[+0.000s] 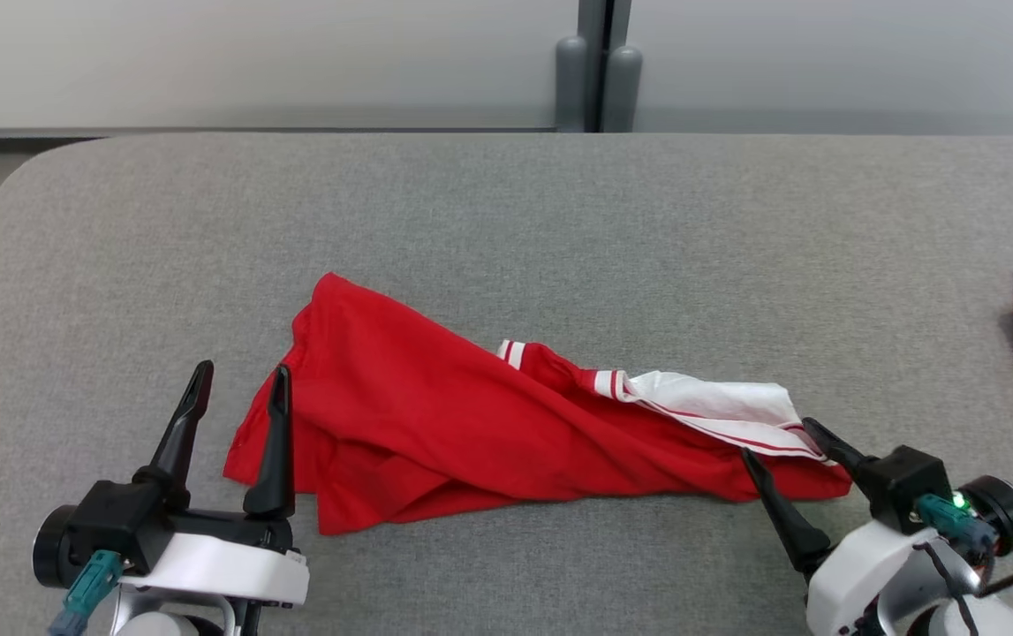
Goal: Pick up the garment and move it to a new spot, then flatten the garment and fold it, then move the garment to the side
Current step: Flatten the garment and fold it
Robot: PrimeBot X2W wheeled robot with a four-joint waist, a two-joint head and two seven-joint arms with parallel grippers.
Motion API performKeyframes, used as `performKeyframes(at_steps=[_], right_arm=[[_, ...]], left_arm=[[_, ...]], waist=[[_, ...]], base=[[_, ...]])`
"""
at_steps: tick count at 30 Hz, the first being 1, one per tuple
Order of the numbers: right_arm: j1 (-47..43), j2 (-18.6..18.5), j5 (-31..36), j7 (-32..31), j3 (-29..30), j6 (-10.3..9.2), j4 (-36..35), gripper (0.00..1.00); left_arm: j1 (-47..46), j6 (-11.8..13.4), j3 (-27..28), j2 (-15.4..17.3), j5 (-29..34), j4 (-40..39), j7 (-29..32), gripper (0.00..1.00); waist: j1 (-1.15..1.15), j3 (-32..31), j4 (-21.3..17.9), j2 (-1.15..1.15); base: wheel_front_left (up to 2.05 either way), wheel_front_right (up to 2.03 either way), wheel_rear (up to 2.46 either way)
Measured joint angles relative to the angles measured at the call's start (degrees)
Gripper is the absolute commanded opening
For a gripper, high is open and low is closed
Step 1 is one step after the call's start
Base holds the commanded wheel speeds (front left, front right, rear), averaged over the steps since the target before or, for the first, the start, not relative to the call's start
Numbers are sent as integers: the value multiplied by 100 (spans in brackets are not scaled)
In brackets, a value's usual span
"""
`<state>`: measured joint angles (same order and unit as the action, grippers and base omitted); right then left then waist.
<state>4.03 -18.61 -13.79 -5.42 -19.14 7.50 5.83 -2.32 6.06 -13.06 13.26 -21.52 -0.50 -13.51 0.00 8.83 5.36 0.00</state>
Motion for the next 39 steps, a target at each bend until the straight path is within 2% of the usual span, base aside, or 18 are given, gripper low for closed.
performKeyframes(at_steps=[4,5,6,7,11,14,16,22,28,39], right_arm=[[450,-242,203,-121,-420,1,457,100],[519,-271,212,-113,-489,1,544,49],[583,-289,211,-114,-543,1,626,29],[636,-311,203,-113,-582,1,680,0],[709,-335,-58,30,-517,1,578,0],[695,-388,-243,102,-386,1,234,0],[688,-366,-455,146,-194,1,-22,0],[822,-311,-510,124,302,0,-659,0],[1185,-247,-499,-14,504,0,-817,0],[1263,-56,-475,75,616,0,-767,0]], left_arm=[[-143,-74,-13,-58,1,142,-67,100],[-175,-81,-18,-70,12,169,-71,100],[-194,-97,-16,-81,26,199,-75,100],[-204,-104,-21,-94,27,224,-91,100],[-225,-131,2,-104,42,291,-116,100],[-255,-145,37,-100,73,286,-127,100],[-260,-145,58,-100,88,274,-134,100],[-387,-188,93,-110,136,215,-142,100],[-628,-300,42,-172,185,216,-148,100],[-736,-448,204,-292,265,303,-148,100]], waist=[[0,185,155,0],[0,220,187,0],[0,250,215,0],[0,270,239,0],[0,278,261,0],[0,275,226,0],[0,286,197,0],[0,396,137,0],[0,597,195,0],[0,811,277,0]], base=[[0,0,0],[0,0,0],[0,0,0],[0,0,0],[0,0,0],[0,0,0],[0,0,0],[0,0,0],[0,0,0],[0,0,0]])
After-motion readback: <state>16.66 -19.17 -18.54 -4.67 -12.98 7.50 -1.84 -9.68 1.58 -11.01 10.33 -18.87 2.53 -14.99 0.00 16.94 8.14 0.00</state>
